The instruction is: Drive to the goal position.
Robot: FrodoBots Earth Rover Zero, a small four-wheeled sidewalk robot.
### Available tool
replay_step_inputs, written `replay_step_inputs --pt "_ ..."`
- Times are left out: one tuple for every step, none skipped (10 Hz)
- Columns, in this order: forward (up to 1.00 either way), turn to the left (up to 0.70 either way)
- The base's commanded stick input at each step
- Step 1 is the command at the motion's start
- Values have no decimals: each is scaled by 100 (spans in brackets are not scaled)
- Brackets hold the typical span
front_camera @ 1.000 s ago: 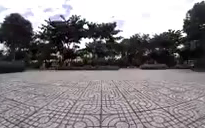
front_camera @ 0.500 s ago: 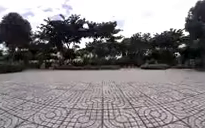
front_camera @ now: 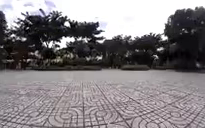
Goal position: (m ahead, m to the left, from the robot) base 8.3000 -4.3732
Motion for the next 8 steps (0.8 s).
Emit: replay_step_inputs --pt "70 0" --pt "70 0" --pt "70 0" --pt "70 0" --pt "70 0" --pt "70 0" --pt "70 0" --pt "70 0"
